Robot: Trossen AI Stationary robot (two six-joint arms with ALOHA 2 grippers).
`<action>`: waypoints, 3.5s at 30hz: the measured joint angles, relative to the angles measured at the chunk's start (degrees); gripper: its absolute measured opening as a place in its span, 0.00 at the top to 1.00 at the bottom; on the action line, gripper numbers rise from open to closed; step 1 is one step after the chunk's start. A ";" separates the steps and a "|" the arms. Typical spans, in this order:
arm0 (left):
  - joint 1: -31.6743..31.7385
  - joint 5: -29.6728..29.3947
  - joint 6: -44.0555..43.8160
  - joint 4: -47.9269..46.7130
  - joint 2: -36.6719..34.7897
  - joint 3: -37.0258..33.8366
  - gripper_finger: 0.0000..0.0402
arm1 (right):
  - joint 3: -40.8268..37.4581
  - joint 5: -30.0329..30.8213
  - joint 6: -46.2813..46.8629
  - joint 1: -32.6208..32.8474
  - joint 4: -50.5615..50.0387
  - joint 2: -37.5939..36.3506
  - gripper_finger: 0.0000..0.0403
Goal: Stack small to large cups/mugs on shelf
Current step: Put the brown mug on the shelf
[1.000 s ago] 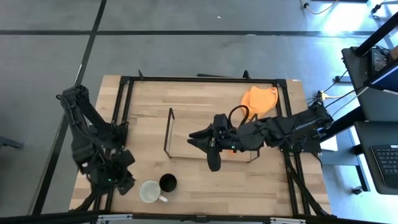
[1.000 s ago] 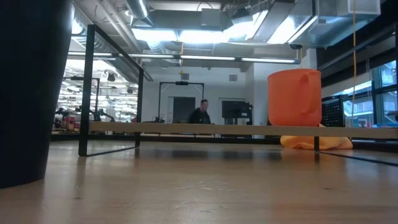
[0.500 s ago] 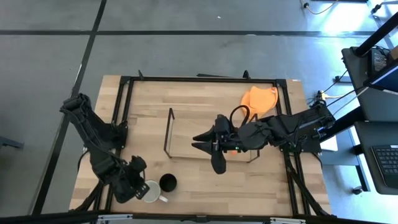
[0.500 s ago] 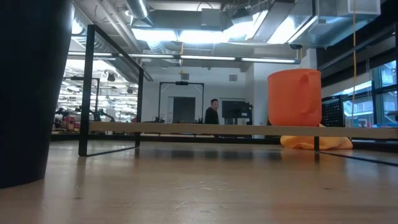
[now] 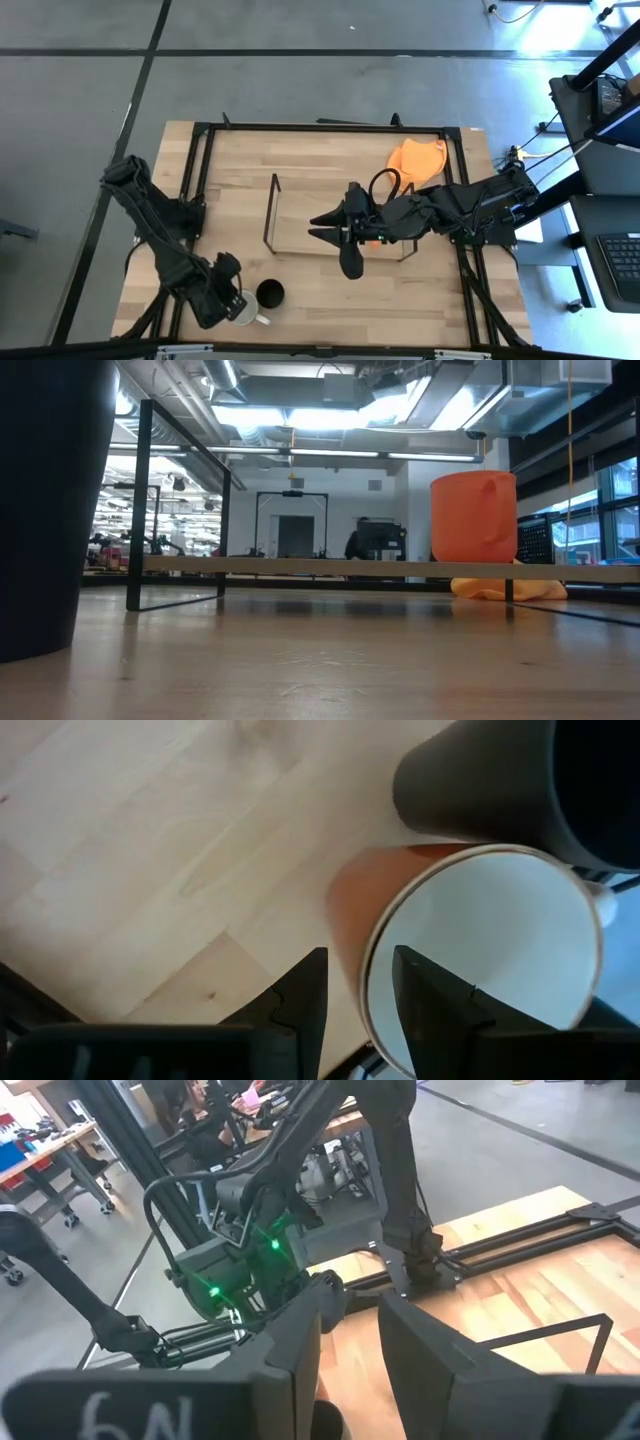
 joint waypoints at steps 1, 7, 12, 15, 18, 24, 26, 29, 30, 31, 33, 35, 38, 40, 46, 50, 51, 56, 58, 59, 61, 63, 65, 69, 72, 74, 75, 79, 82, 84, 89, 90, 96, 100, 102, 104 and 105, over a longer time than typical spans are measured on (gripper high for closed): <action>0.00 0.06 0.59 0.02 0.28 0.00 0.73 | 0.00 0.00 -0.01 0.00 0.00 0.00 0.74; -0.02 0.99 3.21 -0.34 1.23 0.00 0.73 | 0.00 0.00 -0.01 0.00 -0.04 0.00 0.74; -0.02 1.02 3.21 -2.56 1.29 0.00 0.73 | 0.00 0.02 -1.23 -0.02 -0.05 0.00 0.74; -0.02 0.23 3.35 -2.86 1.35 0.00 0.73 | 0.00 0.01 -1.31 -0.02 -0.04 0.00 0.74; -0.02 -0.60 4.04 -2.82 1.85 0.00 0.73 | 0.00 0.02 -1.49 -0.02 -0.07 0.00 0.74; -0.02 -0.69 7.83 -2.78 2.90 0.00 0.73 | 0.00 0.04 -2.11 -0.02 -1.06 0.00 0.74; 0.00 -0.70 9.28 -2.81 2.93 0.00 0.74 | 0.00 0.03 -2.11 -0.02 -1.35 0.00 0.74; 0.64 -0.61 10.87 -3.06 2.93 0.00 0.77 | 0.00 0.04 -2.10 -0.02 -1.73 0.00 0.74; 0.86 -0.61 11.45 -3.28 2.93 0.00 0.78 | 0.00 0.03 -2.09 -0.02 -1.77 0.00 0.74; 1.18 -0.40 12.00 -3.42 2.93 0.00 0.80 | 0.00 0.04 -2.09 -0.02 -1.77 0.00 0.74; 1.77 -0.14 13.35 -3.42 2.93 0.00 0.84 | 0.02 0.04 -2.08 -0.11 -1.77 0.00 0.74; 2.35 -0.04 14.63 -3.41 2.93 0.00 0.89 | 0.02 0.04 -1.85 -0.26 -1.81 0.00 0.74; 2.95 -0.03 16.64 -3.28 2.91 0.00 0.96 | 0.02 0.02 -1.00 -0.49 -2.20 0.00 0.74; 3.28 0.07 17.98 -3.26 2.88 0.00 0.97 | 0.02 0.04 -0.97 -0.55 -2.38 0.00 0.74; 3.54 -0.10 20.46 -3.59 2.88 0.00 0.96 | 0.02 0.02 -0.95 -0.68 -2.36 0.00 0.74; 3.43 0.22 20.74 -4.74 2.48 0.00 0.97 | 0.02 0.02 -0.90 -1.18 -2.34 0.00 0.74; 3.36 0.20 20.79 -5.37 2.06 -0.01 0.97 | 0.02 0.02 -0.88 -1.29 -2.34 0.00 0.74; 3.34 -0.03 21.41 -7.30 -1.38 -0.17 0.97 | 0.02 0.02 0.24 -1.64 -2.42 0.00 0.74; 3.37 -0.39 21.33 -8.21 -3.24 -0.15 0.97 | 0.04 0.02 0.87 -1.62 -3.27 0.00 0.74; 3.37 -0.43 21.13 -8.65 -4.11 -0.15 0.97 | 0.04 0.03 1.25 -1.60 -4.00 0.00 0.74; 3.37 -1.02 20.90 -8.69 -6.02 -0.14 0.97 | 0.04 0.04 2.68 -1.60 -6.09 0.00 0.74; 3.37 -1.48 20.90 -9.03 -7.59 0.79 0.97 | 0.04 0.04 4.96 -1.60 -8.58 0.00 0.74; 3.37 -1.96 21.60 -10.75 -8.61 2.64 0.97 | 0.04 0.04 6.97 -1.60 -11.21 0.00 0.74; 3.37 -2.24 23.49 -17.08 -10.00 8.83 0.97 | 0.04 0.09 10.13 -1.51 -14.90 0.00 0.74; 3.34 -3.26 23.83 -22.74 -10.45 14.14 0.97 | 0.04 0.07 11.29 -1.29 -16.04 0.00 0.74; 3.32 -5.26 24.93 -25.01 -10.95 17.70 0.97 | 0.04 0.09 11.29 -0.74 -16.22 0.00 0.74; 3.32 -6.59 25.51 -25.29 -11.19 19.33 0.97 | 0.04 0.03 11.28 -0.37 -16.45 0.00 0.74; 3.97 -12.68 28.90 -26.09 -11.28 24.81 0.97 | 0.04 0.01 15.27 1.16 -21.08 -0.01 0.74; 6.14 -14.00 32.75 -25.68 -11.28 26.91 0.97 | 0.04 0.58 19.17 2.88 -24.56 0.00 0.74; 8.29 -14.25 35.83 -25.77 -11.24 27.64 0.97 | 0.04 2.32 21.27 4.45 -24.87 0.00 0.74; 15.32 -13.35 47.13 -21.27 -11.21 29.28 0.97 | 0.04 8.78 26.18 8.60 -24.41 -0.01 0.74; 16.91 -12.61 49.72 -20.29 -11.21 29.46 0.97 | 0.04 10.45 27.42 9.42 -24.44 0.00 0.74; 25.63 -7.86 63.24 -17.34 -10.73 30.14 0.97 | 0.04 21.37 33.71 14.46 -25.09 0.00 0.74; 30.72 -4.40 71.47 -16.64 -9.11 30.14 0.97 | 0.04 30.45 36.70 17.60 -25.85 0.00 0.74; 32.88 -2.40 75.38 -15.38 -8.15 30.14 0.97 | 0.04 35.52 38.12 18.98 -26.01 0.00 0.74; 34.95 -0.85 79.31 -13.99 -7.07 30.14 0.97 | 0.04 40.36 39.38 20.08 -25.97 0.00 0.74; 35.85 -0.08 81.15 -12.87 -6.47 30.14 0.97 | 0.04 42.49 39.91 20.57 -25.99 -0.01 0.74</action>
